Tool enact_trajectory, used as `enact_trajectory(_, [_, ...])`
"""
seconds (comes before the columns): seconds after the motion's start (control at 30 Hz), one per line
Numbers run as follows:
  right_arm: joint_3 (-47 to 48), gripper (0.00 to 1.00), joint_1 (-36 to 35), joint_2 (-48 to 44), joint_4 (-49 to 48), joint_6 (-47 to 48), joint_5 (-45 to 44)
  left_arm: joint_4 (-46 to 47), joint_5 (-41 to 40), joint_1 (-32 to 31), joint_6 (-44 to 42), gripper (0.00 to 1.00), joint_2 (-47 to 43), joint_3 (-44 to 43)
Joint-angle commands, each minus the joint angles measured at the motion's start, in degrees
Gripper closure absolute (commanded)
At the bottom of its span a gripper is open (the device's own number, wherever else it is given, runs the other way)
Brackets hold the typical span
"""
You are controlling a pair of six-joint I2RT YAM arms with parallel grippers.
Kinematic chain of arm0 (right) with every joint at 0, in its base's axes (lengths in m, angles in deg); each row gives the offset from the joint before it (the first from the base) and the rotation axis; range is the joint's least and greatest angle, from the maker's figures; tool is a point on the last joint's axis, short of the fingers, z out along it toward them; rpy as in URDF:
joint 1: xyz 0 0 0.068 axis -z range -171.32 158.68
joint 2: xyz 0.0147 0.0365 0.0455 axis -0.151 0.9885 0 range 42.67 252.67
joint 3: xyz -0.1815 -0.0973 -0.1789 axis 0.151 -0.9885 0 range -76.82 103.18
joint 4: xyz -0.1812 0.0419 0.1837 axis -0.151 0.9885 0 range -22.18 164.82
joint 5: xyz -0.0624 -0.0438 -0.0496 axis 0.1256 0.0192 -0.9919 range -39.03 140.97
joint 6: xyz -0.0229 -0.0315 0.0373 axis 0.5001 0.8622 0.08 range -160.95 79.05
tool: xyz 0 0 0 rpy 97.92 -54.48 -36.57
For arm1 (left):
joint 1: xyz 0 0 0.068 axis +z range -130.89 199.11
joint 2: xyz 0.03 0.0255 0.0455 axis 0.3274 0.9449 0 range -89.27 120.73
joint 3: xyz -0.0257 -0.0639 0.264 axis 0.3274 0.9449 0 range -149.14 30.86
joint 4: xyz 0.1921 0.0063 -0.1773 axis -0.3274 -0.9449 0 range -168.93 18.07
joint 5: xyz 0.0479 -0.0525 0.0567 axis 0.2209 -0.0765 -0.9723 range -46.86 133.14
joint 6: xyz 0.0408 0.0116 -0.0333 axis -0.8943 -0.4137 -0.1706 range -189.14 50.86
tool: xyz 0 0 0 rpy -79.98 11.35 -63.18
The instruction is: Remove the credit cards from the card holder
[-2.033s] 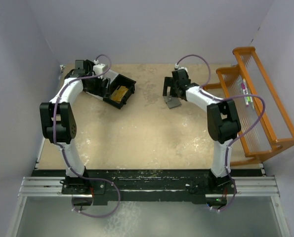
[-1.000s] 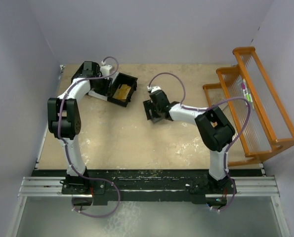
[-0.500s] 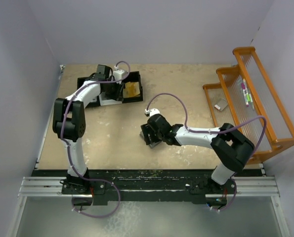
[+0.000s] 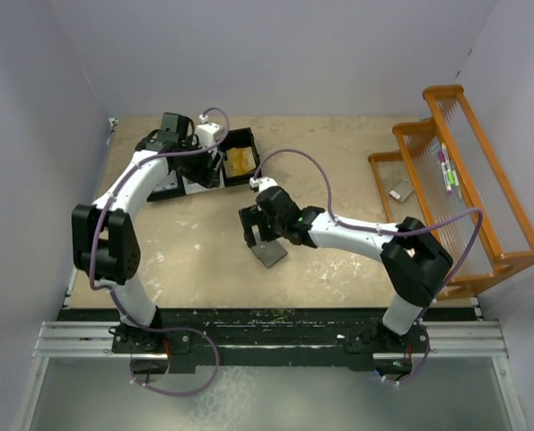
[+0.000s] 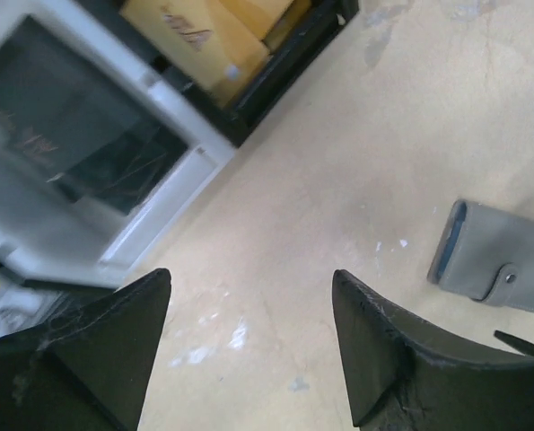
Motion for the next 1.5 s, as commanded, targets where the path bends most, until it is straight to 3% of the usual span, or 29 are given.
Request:
enact_trajectory(0.0, [8.49, 0.07, 3.07, -1.5, 3.36, 2.96, 0.64, 0.17, -7.58, 4.15, -1.22, 0.24, -7.17, 0.64])
enact_trajectory(0.17, [12.71, 0.06, 6.81, -1.97, 4.34, 3.9, 0.75, 1.38, -18.89, 7.57, 0.84, 0.25, -2.93, -2.16])
enact_trajectory(0.4, [8.7, 0.06, 7.06, -4.88, 3.16, 2.87, 0.24, 1.44, -15.99, 9.9, 3.92, 0.26, 6.67, -7.41])
enact_trajectory(0.63, [0.41, 0.09, 6.97, -9.24, -0.2, 1.35, -1.56, 2.55, -10.57, 9.91, 3.95, 0.4, 13.09, -10.07])
enact_trajectory(0.8, [-3.55, 0.11, 5.93, -10.05, -1.13, 0.54, -2.21, 2.62, -8.24, 9.83, 3.91, 0.63, 14.36, -10.25])
enact_trajectory(0.9, [-5.38, 0.11, 4.85, -9.14, -1.71, 0.98, -2.73, 3.69, -6.5, 9.54, 3.54, 0.71, 12.35, -7.18])
enact_trajectory(1.17, [-8.1, 0.0, 1.01, -7.79, -4.31, 1.32, -3.28, 3.75, -5.35, 5.69, 5.34, 0.69, 4.56, 2.86])
enact_trajectory(1.3, [-10.82, 0.0, 0.28, -8.38, -5.77, 1.27, -1.95, 2.75, -3.25, 3.98, 7.98, 0.66, 0.73, 5.8])
enact_trajectory(1.4, [-11.36, 0.0, -0.86, -8.02, -5.88, 1.95, -2.85, 1.65, -2.33, 3.4, 9.47, 0.59, -1.5, 6.62])
enact_trajectory(1.47, [-11.07, 0.0, -1.99, -6.61, -5.35, 2.59, -4.31, 0.43, -1.8, 3.39, 10.43, 0.45, -2.51, 6.75])
